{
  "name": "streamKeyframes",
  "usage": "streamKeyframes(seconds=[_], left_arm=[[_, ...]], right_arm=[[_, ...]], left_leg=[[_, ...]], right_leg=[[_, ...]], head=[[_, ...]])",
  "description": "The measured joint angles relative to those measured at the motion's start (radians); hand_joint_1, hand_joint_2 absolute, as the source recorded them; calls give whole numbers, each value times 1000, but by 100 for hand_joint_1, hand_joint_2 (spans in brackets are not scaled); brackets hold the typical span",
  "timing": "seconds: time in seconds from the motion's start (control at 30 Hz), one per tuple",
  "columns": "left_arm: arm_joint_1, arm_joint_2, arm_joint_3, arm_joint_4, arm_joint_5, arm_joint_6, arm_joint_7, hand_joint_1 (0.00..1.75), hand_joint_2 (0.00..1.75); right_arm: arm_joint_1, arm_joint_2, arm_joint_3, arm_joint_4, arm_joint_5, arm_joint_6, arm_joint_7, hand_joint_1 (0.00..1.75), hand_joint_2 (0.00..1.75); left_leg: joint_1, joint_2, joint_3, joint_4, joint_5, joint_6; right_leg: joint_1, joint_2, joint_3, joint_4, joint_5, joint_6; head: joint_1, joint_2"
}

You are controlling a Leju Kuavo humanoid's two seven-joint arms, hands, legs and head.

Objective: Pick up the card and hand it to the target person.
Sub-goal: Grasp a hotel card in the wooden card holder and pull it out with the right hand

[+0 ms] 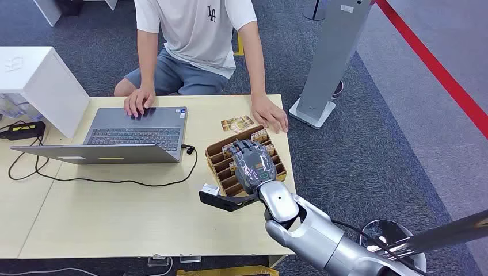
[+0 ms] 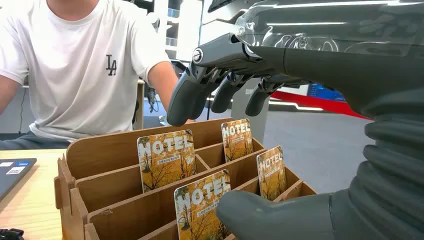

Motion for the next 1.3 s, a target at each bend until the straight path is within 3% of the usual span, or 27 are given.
streamKeyframes(seconds=[0.13,0.6,1.3], left_arm=[[0,0,0,0,0,0,0,0,0],[0,0,0,0,0,0,5,0,0],[0,0,0,0,3,0,5,0,0]], right_arm=[[0,0,0,1,-4,0,-2,65,175],[0,0,1,41,-30,-11,-15,90,175],[-8,4,1,105,-49,-48,-21,84,175]], left_leg=[[0,0,0,0,0,0],[0,0,0,0,0,0],[0,0,0,0,0,0]], right_leg=[[0,0,0,0,0,0],[0,0,0,0,0,0],[0,0,0,0,0,0]], head=[[0,0],[0,0],[0,0]])
